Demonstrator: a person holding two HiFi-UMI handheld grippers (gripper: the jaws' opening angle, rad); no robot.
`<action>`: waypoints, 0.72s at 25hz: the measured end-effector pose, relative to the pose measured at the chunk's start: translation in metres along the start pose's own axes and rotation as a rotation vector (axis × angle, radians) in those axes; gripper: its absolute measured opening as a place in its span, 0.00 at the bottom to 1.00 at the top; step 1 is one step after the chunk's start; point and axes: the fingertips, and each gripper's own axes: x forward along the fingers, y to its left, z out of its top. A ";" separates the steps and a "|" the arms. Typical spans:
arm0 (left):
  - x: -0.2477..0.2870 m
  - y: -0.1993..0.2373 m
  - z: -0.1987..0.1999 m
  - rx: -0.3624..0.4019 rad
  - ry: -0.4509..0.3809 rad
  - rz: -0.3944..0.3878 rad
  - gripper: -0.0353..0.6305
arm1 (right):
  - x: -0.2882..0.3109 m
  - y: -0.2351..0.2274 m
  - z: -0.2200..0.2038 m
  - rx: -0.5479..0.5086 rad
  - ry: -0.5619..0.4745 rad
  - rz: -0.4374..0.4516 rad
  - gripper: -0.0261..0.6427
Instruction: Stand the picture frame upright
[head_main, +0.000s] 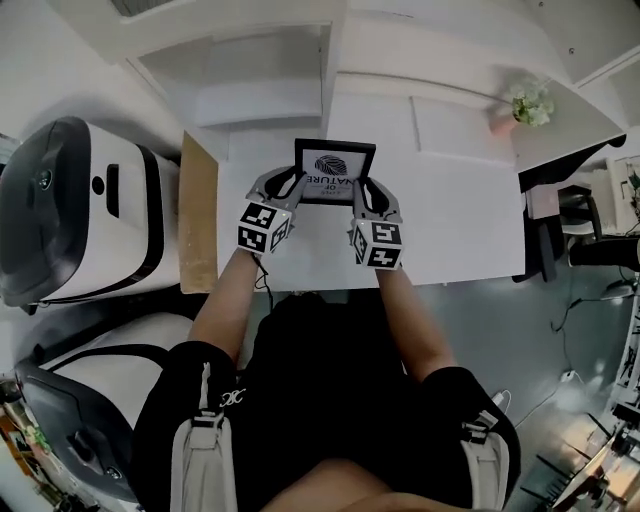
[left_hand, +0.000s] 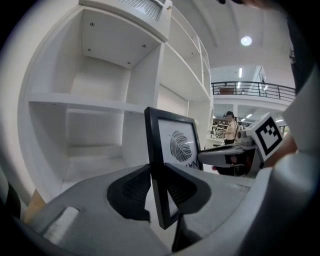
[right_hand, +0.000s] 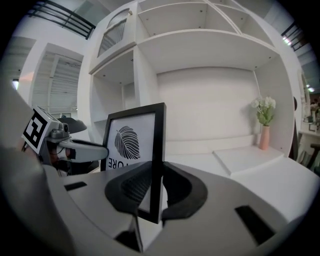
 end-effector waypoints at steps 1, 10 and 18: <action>0.004 0.003 -0.003 0.001 0.001 -0.005 0.19 | 0.004 -0.001 -0.002 -0.001 0.002 -0.009 0.14; 0.033 0.031 -0.021 -0.020 0.014 -0.013 0.20 | 0.048 -0.009 -0.013 -0.043 0.027 -0.011 0.14; 0.045 0.042 -0.037 -0.006 0.025 0.030 0.20 | 0.071 -0.012 -0.027 -0.065 0.054 -0.017 0.14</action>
